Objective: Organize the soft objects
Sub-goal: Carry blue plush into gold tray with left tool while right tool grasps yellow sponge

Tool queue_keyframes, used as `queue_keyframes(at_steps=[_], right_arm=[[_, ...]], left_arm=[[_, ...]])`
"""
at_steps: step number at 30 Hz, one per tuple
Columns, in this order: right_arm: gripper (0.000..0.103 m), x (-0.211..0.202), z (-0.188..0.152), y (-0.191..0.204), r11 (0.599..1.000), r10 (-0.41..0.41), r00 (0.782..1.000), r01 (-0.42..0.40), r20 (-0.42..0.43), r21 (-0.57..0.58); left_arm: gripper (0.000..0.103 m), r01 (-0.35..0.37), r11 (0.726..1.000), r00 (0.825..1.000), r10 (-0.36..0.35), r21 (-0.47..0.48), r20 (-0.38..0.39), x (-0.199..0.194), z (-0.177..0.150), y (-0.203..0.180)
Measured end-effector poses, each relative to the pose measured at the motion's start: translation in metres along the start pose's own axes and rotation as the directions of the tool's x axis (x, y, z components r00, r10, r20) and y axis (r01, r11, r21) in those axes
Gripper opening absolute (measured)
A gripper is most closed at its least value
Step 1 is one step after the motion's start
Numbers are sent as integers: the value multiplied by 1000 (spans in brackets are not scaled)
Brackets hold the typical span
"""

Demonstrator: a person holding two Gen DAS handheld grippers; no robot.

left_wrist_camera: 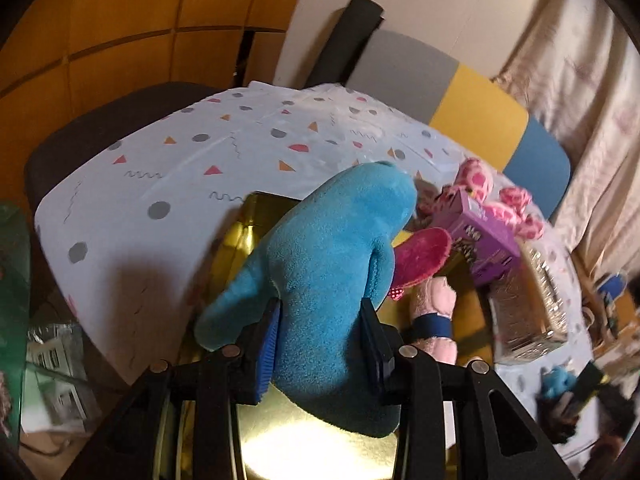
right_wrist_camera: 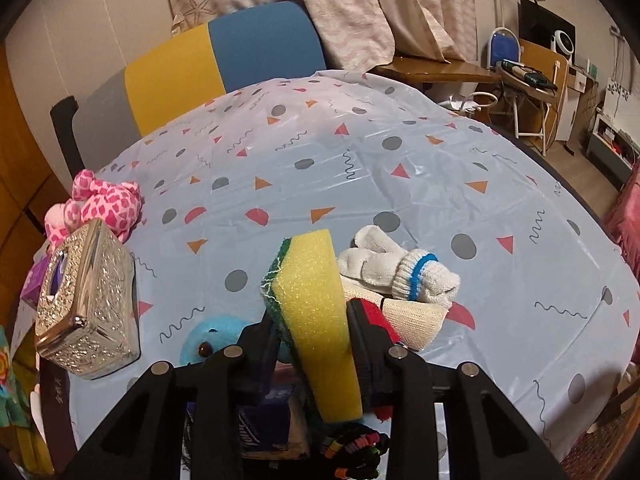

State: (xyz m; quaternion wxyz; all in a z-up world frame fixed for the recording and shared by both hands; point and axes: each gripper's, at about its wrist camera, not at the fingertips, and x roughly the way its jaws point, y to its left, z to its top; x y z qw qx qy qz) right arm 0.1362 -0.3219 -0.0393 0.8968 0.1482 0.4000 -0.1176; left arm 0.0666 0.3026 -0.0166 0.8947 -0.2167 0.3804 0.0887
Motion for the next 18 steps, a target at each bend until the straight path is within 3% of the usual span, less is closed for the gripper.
queue_keyframes(at_steps=[5,11,13,18], right_arm=[[32,1,-1,3,1000,-8,1000,8,-1,-17],[31,2,0,0,1000,-5,1000,5,-1,-1],[31,1,0,-1,1000,-5,1000,5,3,2],[31,-6,1,-7,1000,-1,999,0,35,29]], left_arm=[[44,-18,997,999,21,78,-35,37,0,-27],[51,-14,996,995,22,83,-97,74,-4,-37],[58,-6,998,994,14,69,-107,74,-6,-36],[76,-20,997,1000,21,78,-15,38,-8,-33]])
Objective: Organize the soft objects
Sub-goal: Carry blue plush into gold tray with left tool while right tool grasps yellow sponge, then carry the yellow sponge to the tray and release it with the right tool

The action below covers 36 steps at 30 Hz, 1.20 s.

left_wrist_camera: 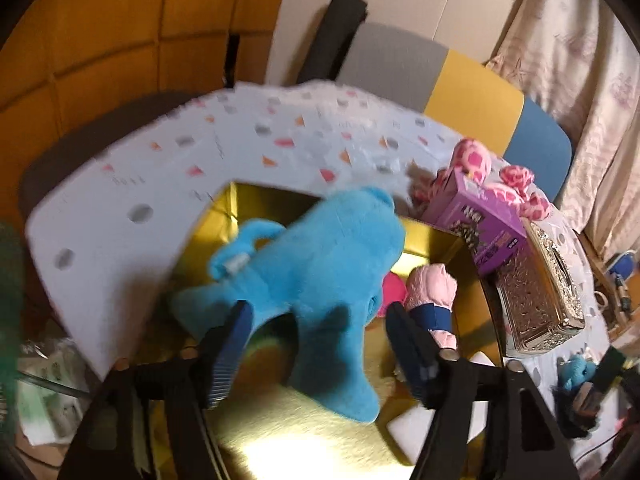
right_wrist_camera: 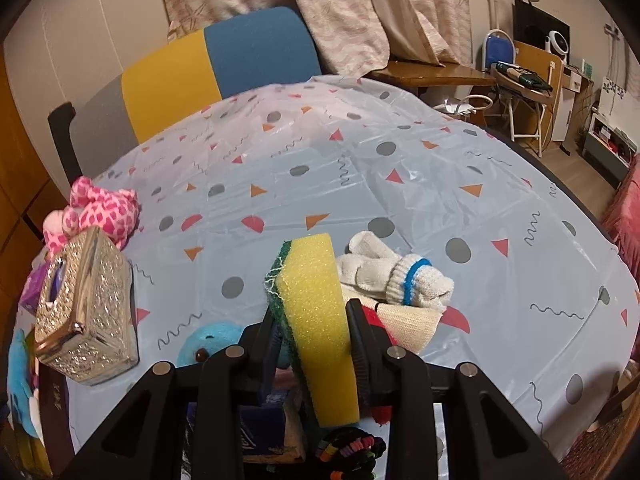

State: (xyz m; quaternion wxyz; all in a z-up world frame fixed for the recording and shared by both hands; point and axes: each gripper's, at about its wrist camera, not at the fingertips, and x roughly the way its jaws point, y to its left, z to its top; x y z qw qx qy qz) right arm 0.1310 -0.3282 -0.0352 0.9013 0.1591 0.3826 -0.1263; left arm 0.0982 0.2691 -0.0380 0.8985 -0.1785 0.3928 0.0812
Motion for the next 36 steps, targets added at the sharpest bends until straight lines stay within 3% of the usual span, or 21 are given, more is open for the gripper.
queue_keyframes(at_steps=[4,7,14,17,24,28,32,36], right_arm=[[30,-12,3,-6,999,34,998,-36,55,38],[30,-15,5,-8,994,90,994,-93,58,60],[30,-49,9,24,978,209,974,-211,83,6],[30,-63,10,54,953,300,952,-297,66,-57],[30,-82,-8,141,849,490,871,-488,-44,-205],[30,-80,-23,185,775,573,807,-590,-142,-227],[30,-74,-37,226,700,643,726,-686,-245,-198],[30,-64,-54,267,617,699,621,-774,-356,-140]], left_arm=[[83,-63,998,993,60,27,97,-37,-8,-3],[87,-88,996,988,84,23,129,-54,-15,-6],[92,-87,996,986,83,23,147,-70,-27,-12],[93,-77,997,988,74,23,137,-70,-31,-14],[95,-67,998,991,64,21,116,-68,-41,-14],[95,-63,998,992,62,3,106,-68,-43,-8],[95,-61,998,992,64,-28,108,-70,-44,2],[95,-72,997,990,76,-40,115,-73,-44,8]])
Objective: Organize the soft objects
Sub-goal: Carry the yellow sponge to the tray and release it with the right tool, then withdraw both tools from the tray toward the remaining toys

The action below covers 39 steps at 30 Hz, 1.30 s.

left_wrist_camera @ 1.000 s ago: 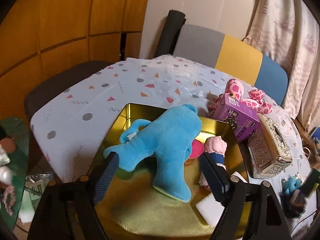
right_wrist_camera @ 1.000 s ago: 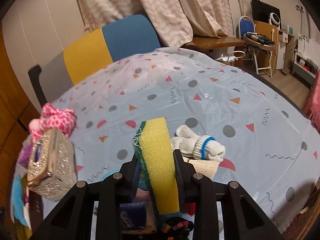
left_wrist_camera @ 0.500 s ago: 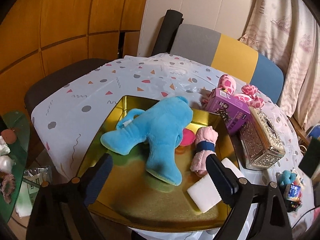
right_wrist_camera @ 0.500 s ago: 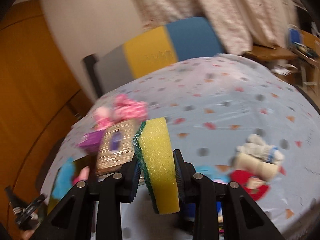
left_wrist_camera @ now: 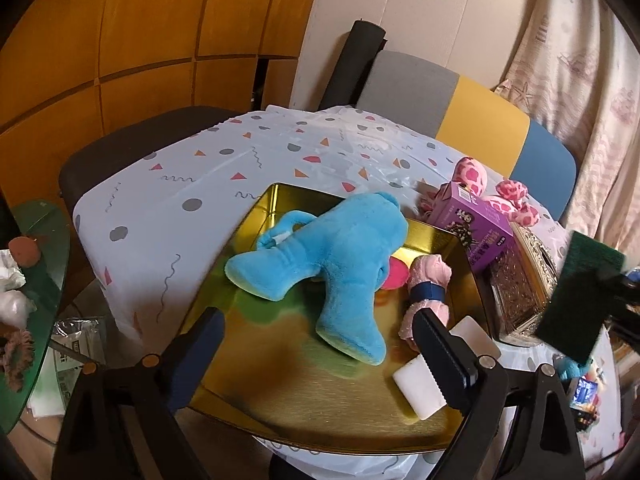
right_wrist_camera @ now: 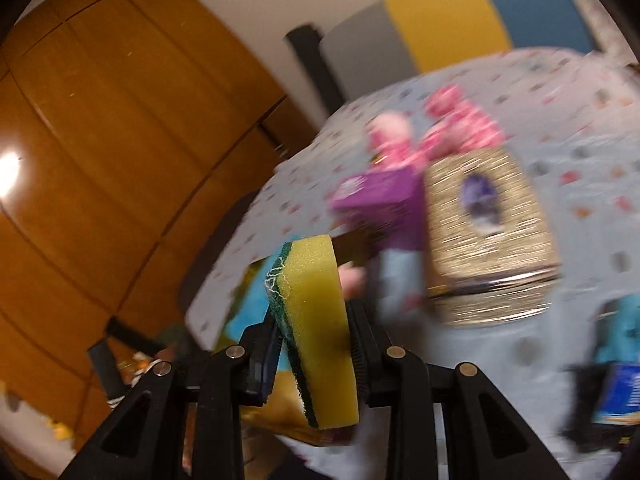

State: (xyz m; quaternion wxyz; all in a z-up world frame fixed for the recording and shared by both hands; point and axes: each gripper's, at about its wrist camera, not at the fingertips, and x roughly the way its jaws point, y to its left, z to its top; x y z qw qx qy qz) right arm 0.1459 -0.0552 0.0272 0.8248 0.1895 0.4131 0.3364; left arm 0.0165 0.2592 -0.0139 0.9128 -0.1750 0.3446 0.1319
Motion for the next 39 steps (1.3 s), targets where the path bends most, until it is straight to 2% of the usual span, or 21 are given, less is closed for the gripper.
queue_keyframes(at_steps=[3,6,9,10,11,12,13,14,24,30,34,39], right_arm=[[30,39,-1,13,998,60,995,-59,-75,23],[30,82,1,17,991,104,988,-93,-116,94],[33,115,5,17,990,72,988,-55,-134,126],[37,128,6,14,991,33,989,-13,-147,134],[51,138,6,12,990,6,987,16,-160,138],[57,144,6,11,990,-11,985,36,-172,138],[71,152,7,8,990,-24,983,48,-182,131],[77,154,7,8,991,-31,983,55,-183,125],[77,128,-15,16,994,-108,979,109,-170,-3],[77,95,-28,34,976,-179,979,164,-97,-144],[77,78,-35,45,945,-243,970,230,-27,-233],[78,62,-41,46,919,-287,958,284,31,-273]], left_arm=[[95,-5,1000,1000,5,-2,6,-3,0,2],[95,-5,1000,1000,5,-14,-2,-3,-1,6],[95,-2,1000,1000,2,-20,-7,-3,-1,9],[95,-1,1000,1000,0,-23,-8,-3,-2,9],[95,1,1000,1000,-2,-24,-8,-3,-2,9],[95,2,1000,1000,-2,-23,-7,-3,-2,10],[95,3,1000,1000,-3,-17,-8,-3,-2,9],[95,4,1000,1000,-4,-13,-7,-4,-2,8],[96,-7,1000,1000,7,16,2,-5,-6,1],[96,-5,999,1000,4,42,9,-9,-8,-8],[96,-1,998,1000,0,64,11,-12,-11,-15],[96,5,995,1000,-6,95,9,-15,-14,-25]])
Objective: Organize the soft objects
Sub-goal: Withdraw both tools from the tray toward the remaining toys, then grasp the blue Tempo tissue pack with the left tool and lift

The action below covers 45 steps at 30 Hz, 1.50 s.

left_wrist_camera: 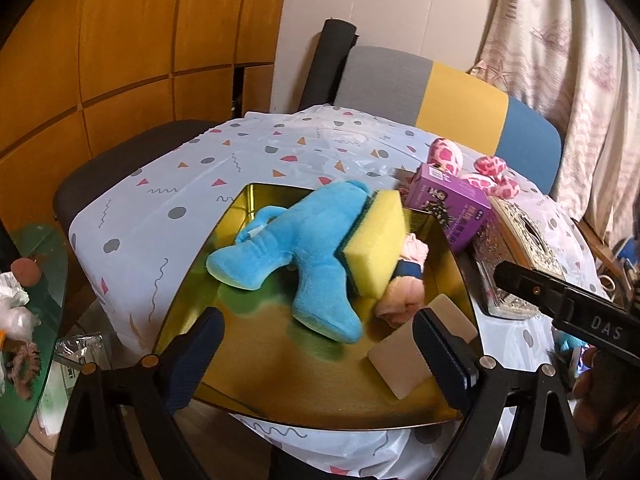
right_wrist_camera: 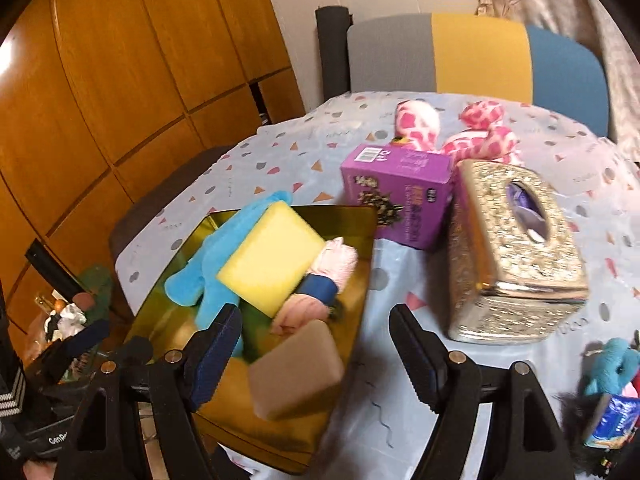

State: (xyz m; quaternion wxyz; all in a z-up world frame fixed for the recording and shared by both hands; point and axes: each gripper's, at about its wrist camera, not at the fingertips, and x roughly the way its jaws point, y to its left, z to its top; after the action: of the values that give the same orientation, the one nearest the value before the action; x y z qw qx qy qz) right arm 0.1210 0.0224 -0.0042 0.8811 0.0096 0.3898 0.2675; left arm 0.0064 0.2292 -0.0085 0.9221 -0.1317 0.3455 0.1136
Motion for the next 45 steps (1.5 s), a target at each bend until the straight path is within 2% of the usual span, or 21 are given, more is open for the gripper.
queue_keyframes(at_steps=[14,23,28,32,37,39,45], right_arm=[[78,-45,-20,-44,994,-103,993,101,59,34],[78,-91,-35,-109,966,-229,969,215,90,143],[78,-120,-46,-158,921,-326,940,292,99,259],[78,-148,-54,-195,869,-407,906,344,118,355],[78,-181,-67,-232,797,-486,862,368,147,479],[78,-191,-73,-243,770,-509,847,367,155,522],[79,-209,-98,-278,652,-608,779,380,153,656]], left_arm=[[96,39,995,999,-38,91,-16,-3,-8,-34],[96,92,983,996,-87,162,-37,-3,-14,-63],[96,126,965,992,-118,231,-48,-3,-17,-89],[96,159,947,987,-147,278,-64,-2,-21,-109],[96,197,917,980,-177,347,-90,2,-28,-135],[96,223,902,975,-196,370,-108,3,-31,-144],[95,320,855,946,-267,408,-183,11,-38,-178]])
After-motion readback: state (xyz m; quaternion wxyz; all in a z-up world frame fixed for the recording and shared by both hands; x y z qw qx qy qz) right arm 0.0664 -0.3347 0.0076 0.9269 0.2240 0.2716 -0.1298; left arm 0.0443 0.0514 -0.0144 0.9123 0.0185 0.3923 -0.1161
